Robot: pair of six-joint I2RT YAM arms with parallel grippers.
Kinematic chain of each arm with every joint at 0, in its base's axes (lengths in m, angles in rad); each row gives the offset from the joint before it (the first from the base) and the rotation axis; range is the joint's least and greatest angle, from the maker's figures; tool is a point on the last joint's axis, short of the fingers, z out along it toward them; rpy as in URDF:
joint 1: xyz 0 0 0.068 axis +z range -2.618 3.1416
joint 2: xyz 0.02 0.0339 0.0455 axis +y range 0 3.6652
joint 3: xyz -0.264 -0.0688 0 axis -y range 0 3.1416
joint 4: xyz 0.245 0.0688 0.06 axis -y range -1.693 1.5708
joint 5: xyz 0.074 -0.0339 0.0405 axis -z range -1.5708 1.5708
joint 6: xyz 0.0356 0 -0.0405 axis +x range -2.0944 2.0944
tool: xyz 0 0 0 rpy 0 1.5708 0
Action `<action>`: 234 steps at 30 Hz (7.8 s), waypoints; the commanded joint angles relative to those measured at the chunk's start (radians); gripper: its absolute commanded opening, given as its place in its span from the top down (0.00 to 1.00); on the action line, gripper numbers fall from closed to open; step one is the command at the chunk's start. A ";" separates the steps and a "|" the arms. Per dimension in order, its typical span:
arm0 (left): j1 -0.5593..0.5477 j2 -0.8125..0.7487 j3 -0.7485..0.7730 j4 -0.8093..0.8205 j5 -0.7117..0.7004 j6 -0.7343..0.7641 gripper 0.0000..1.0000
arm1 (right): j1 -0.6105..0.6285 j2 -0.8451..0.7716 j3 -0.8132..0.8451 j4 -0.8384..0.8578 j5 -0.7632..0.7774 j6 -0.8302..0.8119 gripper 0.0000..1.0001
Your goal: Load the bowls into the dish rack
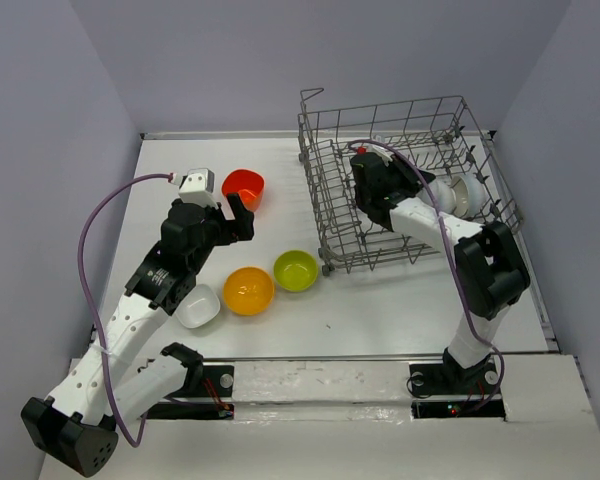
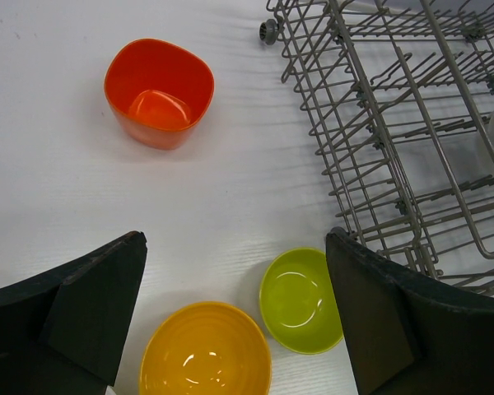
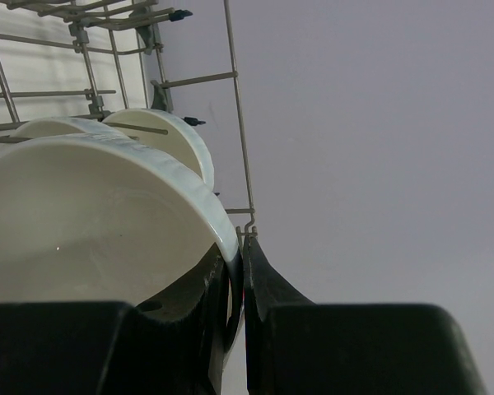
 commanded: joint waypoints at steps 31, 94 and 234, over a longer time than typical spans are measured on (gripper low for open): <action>-0.020 0.010 -0.006 0.030 -0.009 0.013 0.01 | 0.040 0.152 0.066 0.026 0.057 -0.027 0.74; -0.023 0.013 -0.008 0.027 -0.018 0.016 0.01 | 0.077 0.204 0.158 -0.193 -0.004 0.179 0.12; 0.103 0.543 0.184 -0.395 0.058 0.062 0.19 | 0.106 -0.856 -0.083 -0.518 -1.240 1.227 0.00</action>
